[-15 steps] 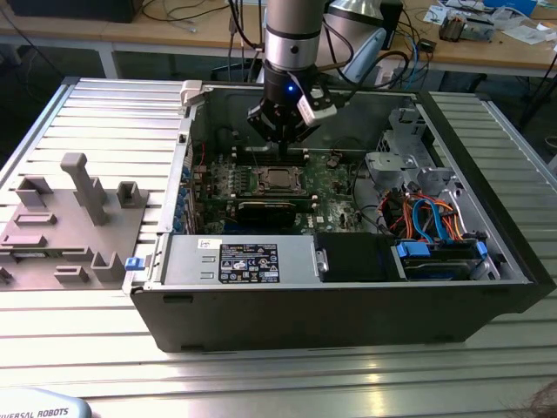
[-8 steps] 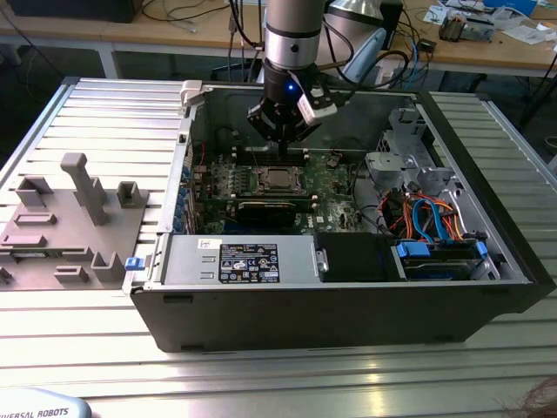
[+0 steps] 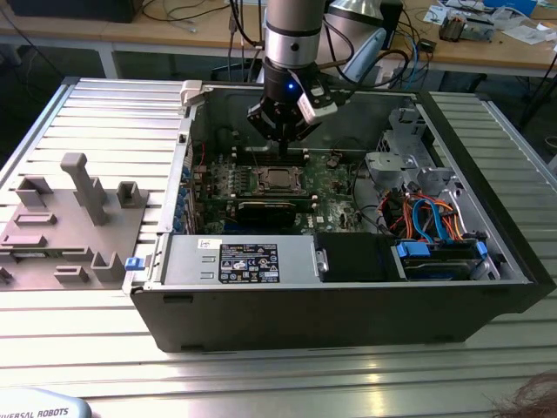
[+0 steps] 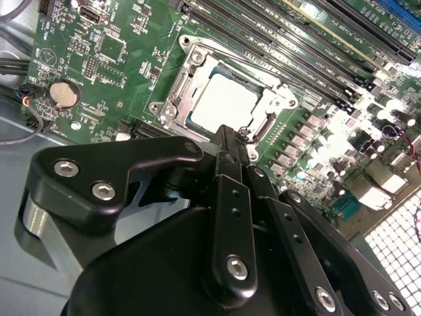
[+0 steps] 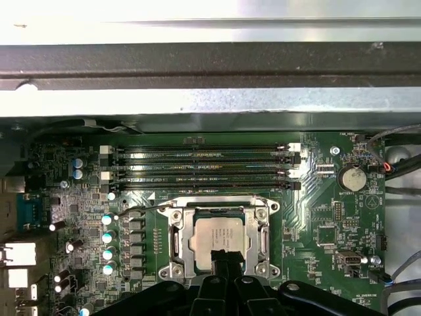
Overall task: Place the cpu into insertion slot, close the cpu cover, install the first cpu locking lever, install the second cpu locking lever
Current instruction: 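Install the first cpu locking lever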
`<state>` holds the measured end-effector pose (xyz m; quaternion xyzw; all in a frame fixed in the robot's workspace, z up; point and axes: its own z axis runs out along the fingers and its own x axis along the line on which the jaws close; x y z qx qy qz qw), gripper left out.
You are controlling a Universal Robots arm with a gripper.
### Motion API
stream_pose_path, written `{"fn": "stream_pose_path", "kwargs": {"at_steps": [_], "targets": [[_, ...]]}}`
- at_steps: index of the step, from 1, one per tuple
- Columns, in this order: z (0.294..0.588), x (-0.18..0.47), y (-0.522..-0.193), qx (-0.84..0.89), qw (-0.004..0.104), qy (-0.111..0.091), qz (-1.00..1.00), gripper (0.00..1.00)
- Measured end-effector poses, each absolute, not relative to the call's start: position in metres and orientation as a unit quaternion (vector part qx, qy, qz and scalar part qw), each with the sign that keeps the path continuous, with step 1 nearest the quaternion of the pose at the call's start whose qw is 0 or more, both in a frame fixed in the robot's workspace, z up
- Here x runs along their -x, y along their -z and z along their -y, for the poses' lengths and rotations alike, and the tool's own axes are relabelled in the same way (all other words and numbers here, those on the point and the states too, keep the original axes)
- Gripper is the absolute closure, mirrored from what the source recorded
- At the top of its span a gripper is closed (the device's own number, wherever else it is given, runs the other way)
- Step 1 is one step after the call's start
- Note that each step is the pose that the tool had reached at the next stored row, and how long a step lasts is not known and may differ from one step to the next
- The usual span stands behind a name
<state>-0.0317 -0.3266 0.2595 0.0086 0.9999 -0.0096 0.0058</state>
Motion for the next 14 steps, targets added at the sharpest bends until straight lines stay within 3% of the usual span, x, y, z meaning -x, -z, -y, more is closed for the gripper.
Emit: {"fn": "stream_pose_path", "kwargs": {"at_steps": [14], "targets": [[0.3266, 0.0317, -0.2625, -0.009, 0.006, 0.010, -1.000, 0.89]]}}
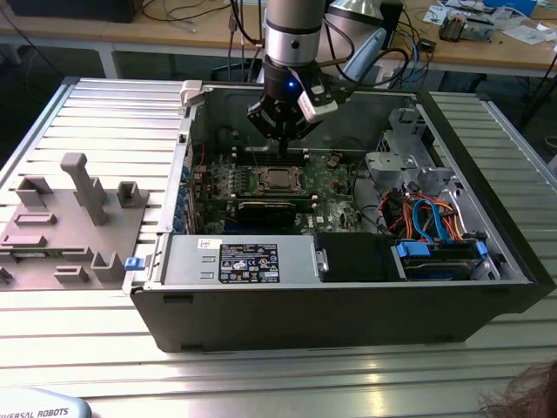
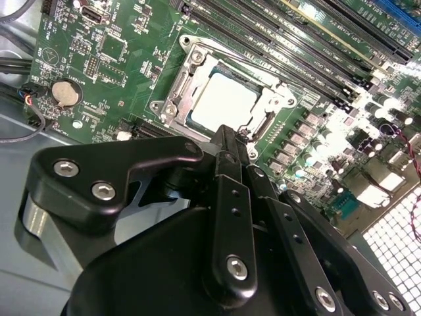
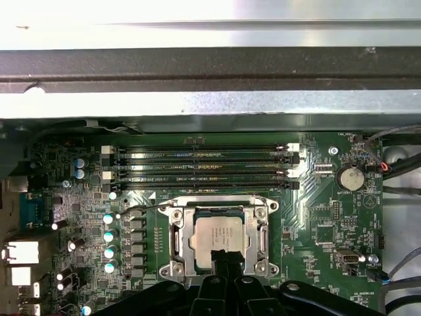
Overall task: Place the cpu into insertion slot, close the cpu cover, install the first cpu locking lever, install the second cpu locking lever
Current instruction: 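Install the first cpu locking lever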
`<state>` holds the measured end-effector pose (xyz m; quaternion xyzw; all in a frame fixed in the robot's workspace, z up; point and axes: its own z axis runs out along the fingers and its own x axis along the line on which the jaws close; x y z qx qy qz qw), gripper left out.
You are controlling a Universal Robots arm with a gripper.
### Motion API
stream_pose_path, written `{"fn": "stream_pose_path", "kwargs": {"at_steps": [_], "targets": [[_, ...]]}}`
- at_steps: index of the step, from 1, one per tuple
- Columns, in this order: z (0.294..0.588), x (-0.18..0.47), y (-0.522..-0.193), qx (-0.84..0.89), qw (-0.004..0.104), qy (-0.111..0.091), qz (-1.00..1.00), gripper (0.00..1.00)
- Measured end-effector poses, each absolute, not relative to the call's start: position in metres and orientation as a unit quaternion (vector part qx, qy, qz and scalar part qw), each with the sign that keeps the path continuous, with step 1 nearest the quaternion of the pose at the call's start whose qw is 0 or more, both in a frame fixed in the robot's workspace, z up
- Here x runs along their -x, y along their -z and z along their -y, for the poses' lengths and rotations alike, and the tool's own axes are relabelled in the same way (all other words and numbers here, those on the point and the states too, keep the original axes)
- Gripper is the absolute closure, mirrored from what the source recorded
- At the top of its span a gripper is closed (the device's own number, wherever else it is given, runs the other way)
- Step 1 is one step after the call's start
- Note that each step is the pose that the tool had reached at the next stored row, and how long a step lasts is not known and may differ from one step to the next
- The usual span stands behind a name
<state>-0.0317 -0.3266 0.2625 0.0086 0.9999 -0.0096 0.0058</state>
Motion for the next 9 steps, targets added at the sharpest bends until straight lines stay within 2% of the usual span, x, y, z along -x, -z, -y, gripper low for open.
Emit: {"fn": "stream_pose_path", "kwargs": {"at_steps": [9], "targets": [[0.3266, 0.0316, -0.2643, -0.009, 0.006, 0.010, -1.000, 0.89]]}}
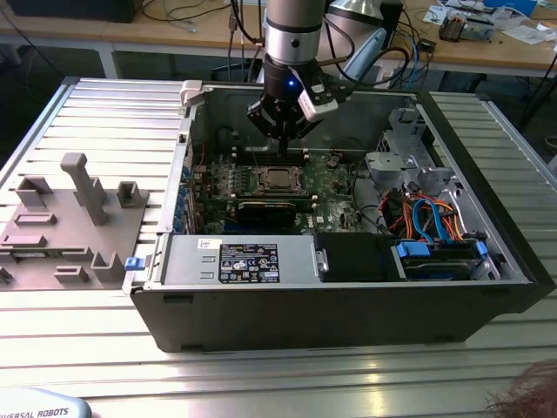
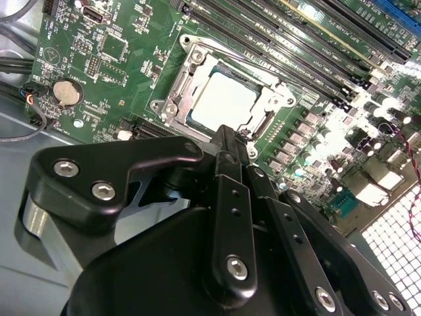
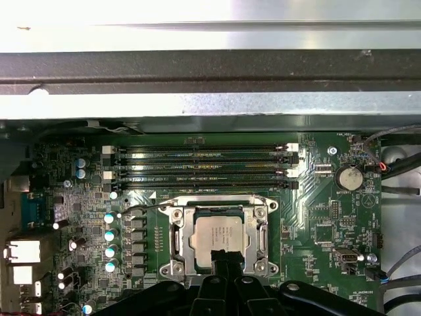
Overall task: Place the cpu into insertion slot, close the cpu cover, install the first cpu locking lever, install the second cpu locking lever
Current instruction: 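Install the first cpu locking lever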
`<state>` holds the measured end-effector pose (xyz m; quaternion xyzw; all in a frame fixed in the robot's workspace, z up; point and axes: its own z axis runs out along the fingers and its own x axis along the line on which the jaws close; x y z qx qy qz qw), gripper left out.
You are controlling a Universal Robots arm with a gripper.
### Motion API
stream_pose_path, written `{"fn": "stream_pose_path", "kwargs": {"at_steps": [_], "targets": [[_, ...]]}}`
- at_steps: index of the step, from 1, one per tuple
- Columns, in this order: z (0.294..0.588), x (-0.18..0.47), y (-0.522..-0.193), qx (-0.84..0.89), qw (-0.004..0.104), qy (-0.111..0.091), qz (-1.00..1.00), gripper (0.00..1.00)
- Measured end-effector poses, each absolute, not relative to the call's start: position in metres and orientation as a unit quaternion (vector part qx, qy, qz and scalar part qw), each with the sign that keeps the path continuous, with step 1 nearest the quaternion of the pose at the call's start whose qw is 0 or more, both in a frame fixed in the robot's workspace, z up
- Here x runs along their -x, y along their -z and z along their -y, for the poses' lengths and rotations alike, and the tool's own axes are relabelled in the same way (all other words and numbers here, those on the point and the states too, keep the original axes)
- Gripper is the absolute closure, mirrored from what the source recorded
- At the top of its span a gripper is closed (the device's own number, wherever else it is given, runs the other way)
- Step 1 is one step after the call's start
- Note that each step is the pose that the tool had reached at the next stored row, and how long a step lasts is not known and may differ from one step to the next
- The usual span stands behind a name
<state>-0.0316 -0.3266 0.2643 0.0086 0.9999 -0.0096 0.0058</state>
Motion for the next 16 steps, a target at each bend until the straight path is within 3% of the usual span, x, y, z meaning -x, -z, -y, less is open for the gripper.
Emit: {"fn": "stream_pose_path", "kwargs": {"at_steps": [16], "targets": [[0.3267, 0.0378, -0.2643, -0.009, 0.006, 0.010, -1.000, 0.89]]}}
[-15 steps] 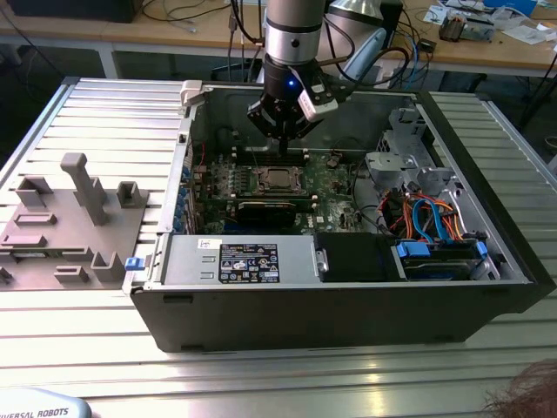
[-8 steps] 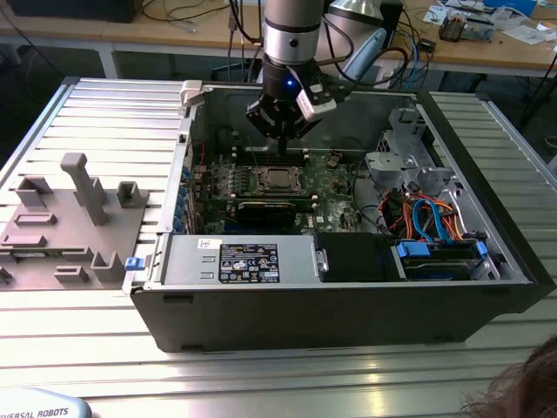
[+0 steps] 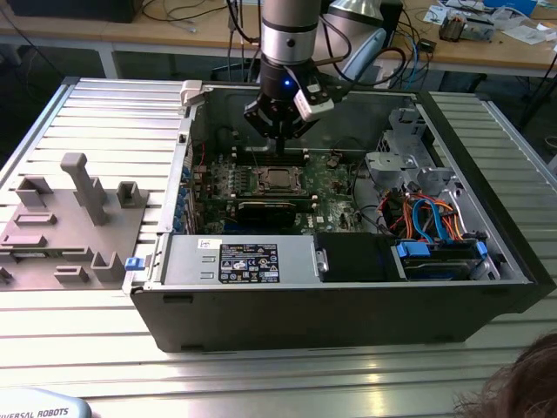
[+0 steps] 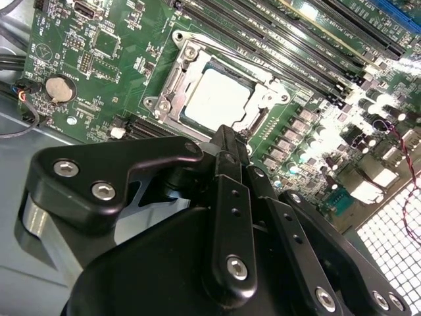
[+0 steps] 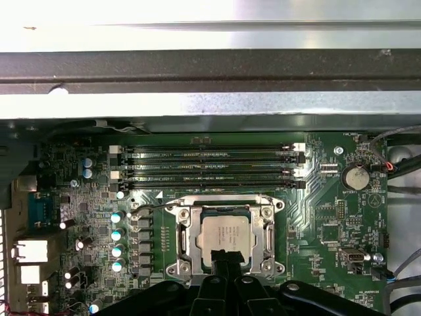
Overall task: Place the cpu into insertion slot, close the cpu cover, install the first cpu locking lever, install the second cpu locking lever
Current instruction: 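Install the first cpu locking lever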
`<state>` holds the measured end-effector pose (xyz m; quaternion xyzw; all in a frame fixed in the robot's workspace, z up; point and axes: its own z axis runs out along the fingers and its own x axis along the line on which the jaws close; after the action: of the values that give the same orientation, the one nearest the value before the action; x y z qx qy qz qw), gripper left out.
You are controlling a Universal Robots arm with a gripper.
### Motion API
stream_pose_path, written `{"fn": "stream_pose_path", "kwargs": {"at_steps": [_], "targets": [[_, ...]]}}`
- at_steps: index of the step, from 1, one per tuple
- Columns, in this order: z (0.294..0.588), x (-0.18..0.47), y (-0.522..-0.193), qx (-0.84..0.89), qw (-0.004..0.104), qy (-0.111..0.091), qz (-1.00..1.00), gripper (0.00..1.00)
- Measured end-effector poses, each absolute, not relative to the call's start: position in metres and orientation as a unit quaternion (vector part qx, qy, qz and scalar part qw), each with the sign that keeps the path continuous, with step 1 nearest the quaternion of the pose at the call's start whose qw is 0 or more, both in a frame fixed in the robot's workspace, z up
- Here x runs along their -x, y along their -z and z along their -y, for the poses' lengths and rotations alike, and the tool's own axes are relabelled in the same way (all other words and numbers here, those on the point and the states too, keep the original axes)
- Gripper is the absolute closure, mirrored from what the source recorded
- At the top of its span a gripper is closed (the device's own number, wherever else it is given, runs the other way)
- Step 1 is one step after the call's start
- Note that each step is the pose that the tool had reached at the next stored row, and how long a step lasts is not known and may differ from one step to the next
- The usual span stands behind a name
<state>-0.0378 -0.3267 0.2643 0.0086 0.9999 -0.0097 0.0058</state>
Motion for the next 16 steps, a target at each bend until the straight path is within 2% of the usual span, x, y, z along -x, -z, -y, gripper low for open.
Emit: {"fn": "stream_pose_path", "kwargs": {"at_steps": [16], "targets": [[0.3267, 0.0424, -0.2643, -0.009, 0.006, 0.010, -1.000, 0.89]]}}
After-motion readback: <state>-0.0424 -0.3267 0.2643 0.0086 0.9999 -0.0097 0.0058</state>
